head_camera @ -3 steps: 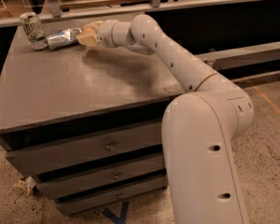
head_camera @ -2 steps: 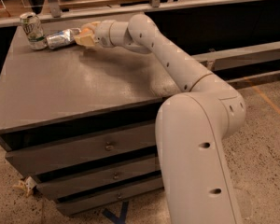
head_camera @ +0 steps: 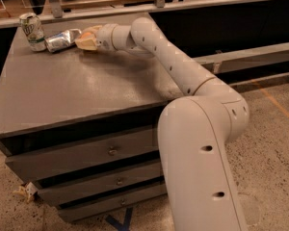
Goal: Move orange near redbull can
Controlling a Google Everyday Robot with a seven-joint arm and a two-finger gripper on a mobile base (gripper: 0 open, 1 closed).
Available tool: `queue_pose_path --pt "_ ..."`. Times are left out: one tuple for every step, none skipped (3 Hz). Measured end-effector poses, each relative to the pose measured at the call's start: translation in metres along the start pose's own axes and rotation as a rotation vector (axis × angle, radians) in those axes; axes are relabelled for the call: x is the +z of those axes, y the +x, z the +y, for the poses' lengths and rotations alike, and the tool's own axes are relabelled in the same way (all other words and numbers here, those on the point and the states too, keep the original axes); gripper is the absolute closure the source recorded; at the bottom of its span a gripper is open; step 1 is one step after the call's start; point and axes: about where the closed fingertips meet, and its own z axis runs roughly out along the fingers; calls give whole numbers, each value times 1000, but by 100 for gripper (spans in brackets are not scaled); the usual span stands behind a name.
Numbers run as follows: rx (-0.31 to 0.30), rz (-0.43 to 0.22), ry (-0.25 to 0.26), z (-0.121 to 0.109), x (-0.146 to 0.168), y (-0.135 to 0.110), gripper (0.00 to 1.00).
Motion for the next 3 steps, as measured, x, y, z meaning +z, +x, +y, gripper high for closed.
queue_pose_path --pt "11 0 6 0 1 2 58" --pt "15 2 11 0 0 3 36" --pt "15 2 13 -1 -1 1 13"
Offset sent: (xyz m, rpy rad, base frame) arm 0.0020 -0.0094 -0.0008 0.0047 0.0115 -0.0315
